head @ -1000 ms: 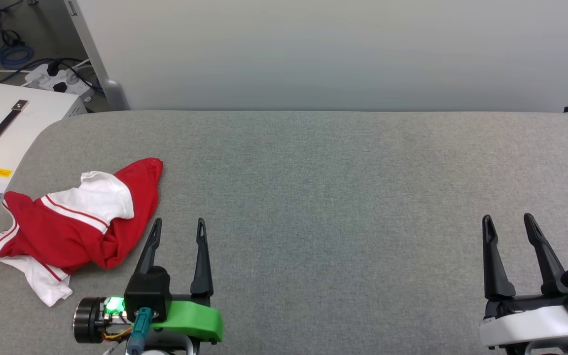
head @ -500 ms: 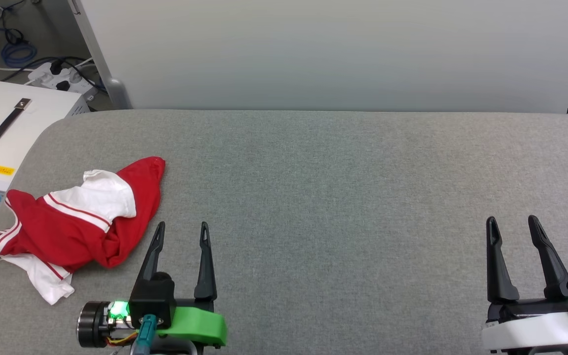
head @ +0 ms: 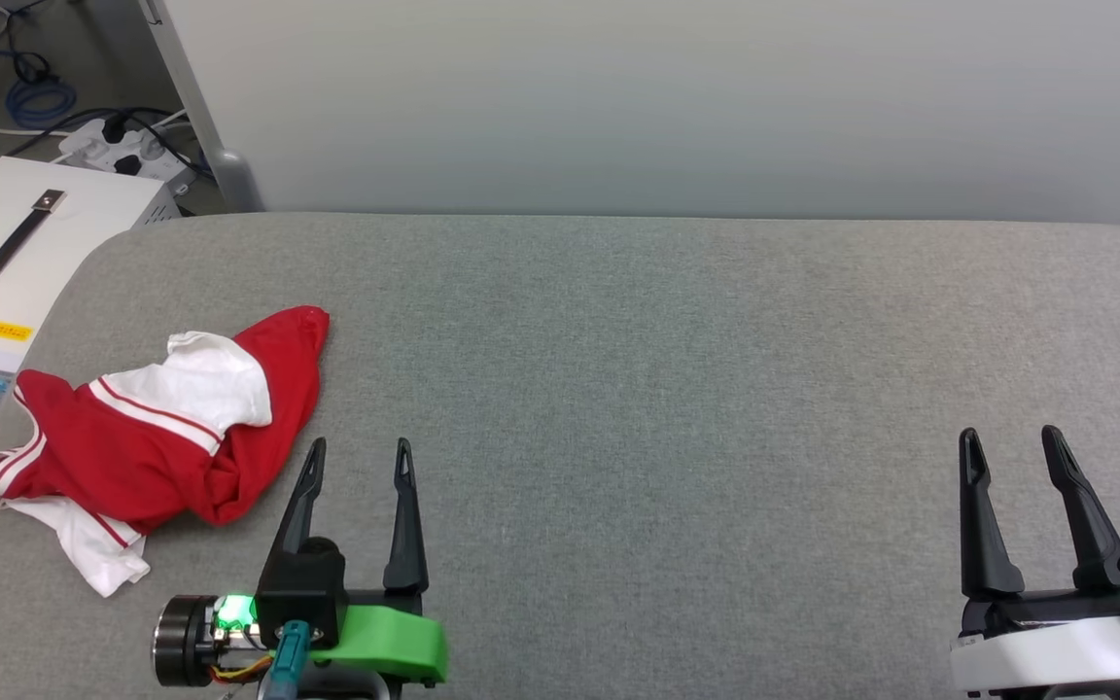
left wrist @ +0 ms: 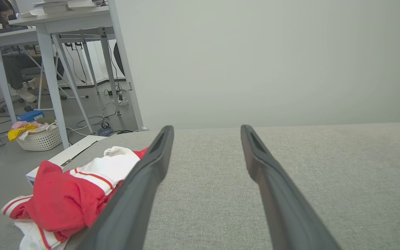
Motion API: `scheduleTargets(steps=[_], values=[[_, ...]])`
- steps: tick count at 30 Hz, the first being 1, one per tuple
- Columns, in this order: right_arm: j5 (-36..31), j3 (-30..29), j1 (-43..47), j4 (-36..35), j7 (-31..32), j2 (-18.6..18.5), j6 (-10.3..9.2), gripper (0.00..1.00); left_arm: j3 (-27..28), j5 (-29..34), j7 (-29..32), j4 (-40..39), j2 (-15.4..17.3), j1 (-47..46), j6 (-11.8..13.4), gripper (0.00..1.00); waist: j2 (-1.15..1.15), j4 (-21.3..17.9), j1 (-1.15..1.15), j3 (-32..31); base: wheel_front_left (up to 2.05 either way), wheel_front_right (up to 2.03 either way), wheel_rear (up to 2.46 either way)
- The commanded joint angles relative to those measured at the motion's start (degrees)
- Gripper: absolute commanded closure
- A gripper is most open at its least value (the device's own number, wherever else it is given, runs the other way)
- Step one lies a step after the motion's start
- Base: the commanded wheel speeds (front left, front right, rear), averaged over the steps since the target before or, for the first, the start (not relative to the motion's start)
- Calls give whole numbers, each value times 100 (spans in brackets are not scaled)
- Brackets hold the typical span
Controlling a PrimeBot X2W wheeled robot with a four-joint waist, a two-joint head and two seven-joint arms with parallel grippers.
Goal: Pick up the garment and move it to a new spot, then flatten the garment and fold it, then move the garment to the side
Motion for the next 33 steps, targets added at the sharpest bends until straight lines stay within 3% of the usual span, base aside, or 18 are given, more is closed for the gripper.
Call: scheduleTargets(steps=[1,10,33], values=[[62,-9,81,-35,-52,-3,-4,0,3,16,-34,9,-11,37,30,0,0,32,0,8,0,0,0],[27,-3,40,-67,-52,-3,-4,0,109,-17,-34,4,-11,-74,72,0,0,445,0,129,0,0,0],[-199,223,-83,-131,-52,-3,-4,0,270,-230,-34,22,-12,-176,185,0,0,2566,0,390,0,0,0]])
